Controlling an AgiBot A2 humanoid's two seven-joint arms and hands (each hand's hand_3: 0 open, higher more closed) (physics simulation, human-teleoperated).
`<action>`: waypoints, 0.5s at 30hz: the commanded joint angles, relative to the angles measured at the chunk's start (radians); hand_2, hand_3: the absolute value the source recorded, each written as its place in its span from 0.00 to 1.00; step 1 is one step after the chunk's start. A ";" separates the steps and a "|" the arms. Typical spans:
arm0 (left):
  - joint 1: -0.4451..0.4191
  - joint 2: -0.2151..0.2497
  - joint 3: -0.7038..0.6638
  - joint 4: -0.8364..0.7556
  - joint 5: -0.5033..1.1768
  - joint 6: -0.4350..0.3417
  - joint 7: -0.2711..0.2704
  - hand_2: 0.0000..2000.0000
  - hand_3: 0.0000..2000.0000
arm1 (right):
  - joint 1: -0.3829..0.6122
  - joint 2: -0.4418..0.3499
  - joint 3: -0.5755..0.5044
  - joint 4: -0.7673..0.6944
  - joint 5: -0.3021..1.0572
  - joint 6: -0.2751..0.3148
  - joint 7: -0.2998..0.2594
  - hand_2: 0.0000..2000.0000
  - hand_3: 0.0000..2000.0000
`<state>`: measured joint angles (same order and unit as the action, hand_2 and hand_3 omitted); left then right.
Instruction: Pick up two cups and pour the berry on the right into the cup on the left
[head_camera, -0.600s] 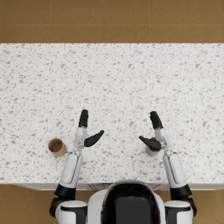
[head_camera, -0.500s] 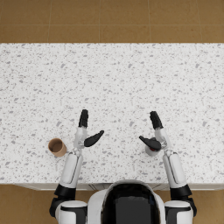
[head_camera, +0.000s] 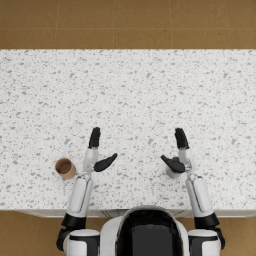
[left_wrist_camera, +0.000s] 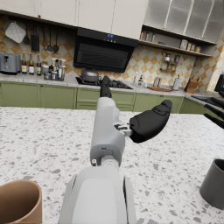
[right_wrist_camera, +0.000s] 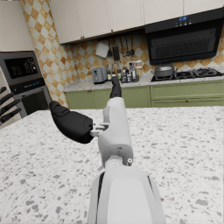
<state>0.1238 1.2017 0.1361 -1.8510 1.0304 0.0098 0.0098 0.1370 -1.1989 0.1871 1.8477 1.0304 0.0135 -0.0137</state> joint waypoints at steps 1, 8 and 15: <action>-0.090 -0.018 -0.126 -0.085 0.031 -0.003 -0.003 0.00 0.00 | -0.090 0.038 -0.064 0.100 0.031 -0.004 0.004 0.00 0.00; -0.206 0.023 -0.321 -0.149 0.251 -0.009 -0.009 0.00 0.00 | -0.216 0.054 -0.174 0.165 0.251 -0.013 0.013 0.00 0.00; -0.326 0.127 -0.506 -0.151 0.323 -0.010 -0.010 0.00 0.00 | -0.369 0.046 -0.262 0.184 0.324 -0.013 0.014 0.00 0.00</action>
<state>-0.1615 1.3012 -0.3127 -1.9966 1.3557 0.0000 0.0001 -0.1867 -1.1558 -0.0455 2.0212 1.3564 0.0001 -0.0001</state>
